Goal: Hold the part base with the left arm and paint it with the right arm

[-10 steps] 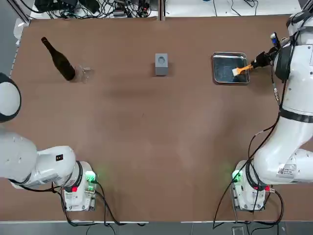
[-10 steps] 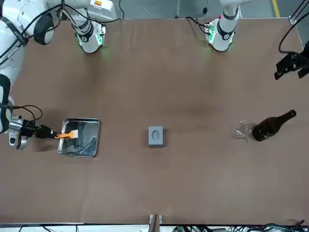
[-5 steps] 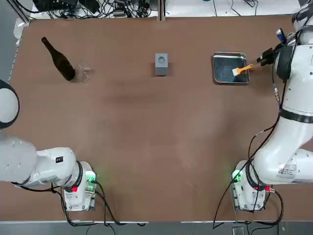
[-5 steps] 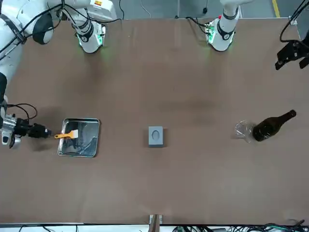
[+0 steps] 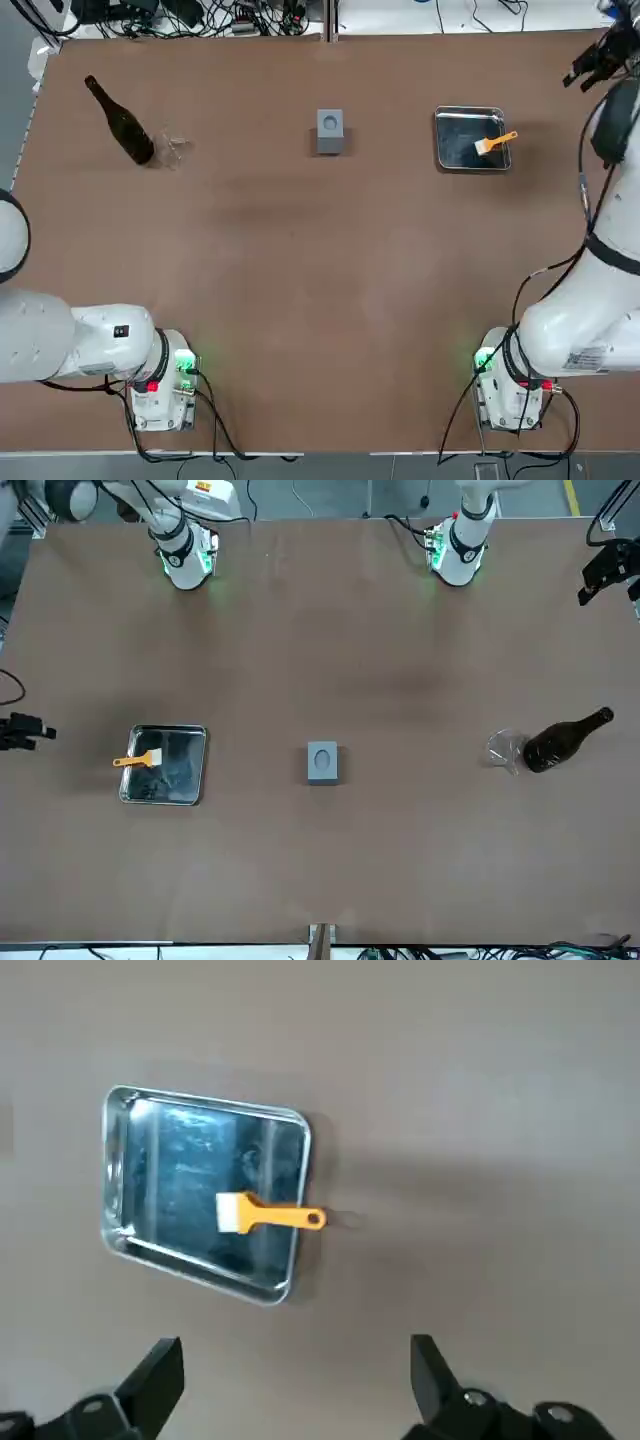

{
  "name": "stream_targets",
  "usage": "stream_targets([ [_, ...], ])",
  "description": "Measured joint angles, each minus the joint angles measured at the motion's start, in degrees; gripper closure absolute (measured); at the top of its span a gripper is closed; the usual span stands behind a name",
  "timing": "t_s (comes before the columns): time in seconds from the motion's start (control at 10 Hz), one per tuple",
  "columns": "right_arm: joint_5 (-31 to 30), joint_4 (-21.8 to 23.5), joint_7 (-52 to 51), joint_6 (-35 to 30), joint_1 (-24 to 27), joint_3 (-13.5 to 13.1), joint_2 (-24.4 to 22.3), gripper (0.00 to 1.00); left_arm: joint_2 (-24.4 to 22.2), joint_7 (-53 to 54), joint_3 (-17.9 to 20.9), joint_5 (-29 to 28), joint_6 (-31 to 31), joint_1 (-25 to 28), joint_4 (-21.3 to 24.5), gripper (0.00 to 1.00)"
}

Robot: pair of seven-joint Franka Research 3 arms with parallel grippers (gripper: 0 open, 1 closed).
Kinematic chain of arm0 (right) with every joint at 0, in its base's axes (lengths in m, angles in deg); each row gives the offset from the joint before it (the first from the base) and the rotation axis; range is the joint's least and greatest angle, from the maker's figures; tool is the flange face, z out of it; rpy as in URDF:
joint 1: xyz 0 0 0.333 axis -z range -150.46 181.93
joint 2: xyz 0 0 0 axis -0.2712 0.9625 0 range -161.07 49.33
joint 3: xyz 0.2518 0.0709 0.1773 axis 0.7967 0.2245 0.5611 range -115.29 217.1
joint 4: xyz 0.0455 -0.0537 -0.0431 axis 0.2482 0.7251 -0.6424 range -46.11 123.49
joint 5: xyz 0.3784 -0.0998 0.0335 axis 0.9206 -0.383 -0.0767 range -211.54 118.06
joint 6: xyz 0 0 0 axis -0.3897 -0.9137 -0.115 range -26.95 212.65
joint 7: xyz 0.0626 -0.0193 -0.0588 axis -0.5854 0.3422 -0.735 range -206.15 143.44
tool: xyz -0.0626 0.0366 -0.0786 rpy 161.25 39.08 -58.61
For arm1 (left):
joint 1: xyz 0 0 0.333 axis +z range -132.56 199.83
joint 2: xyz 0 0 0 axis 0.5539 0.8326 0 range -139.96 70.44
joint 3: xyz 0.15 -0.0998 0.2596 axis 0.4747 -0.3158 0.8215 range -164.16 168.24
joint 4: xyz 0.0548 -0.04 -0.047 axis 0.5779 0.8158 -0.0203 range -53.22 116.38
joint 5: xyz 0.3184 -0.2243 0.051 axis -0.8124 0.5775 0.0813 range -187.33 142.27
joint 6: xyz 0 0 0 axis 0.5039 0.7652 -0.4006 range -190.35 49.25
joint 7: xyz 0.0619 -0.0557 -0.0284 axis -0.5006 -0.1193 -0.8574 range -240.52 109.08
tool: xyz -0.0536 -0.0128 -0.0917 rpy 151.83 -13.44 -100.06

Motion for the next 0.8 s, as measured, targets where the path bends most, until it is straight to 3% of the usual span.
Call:
stream_targets([
  [0.3,-14.70,0.32,17.85,-3.10,-0.31,11.05,-11.79,0.00,-0.15,-0.96,2.30,0.82,-0.11,-3.21,0.74,0.02],
  [0.8,-28.28,2.14,36.07,-6.83,0.55,25.26,-25.61,0.00,-0.16,-0.76,3.31,1.55,-1.22,-3.42,1.21,0.02],
])
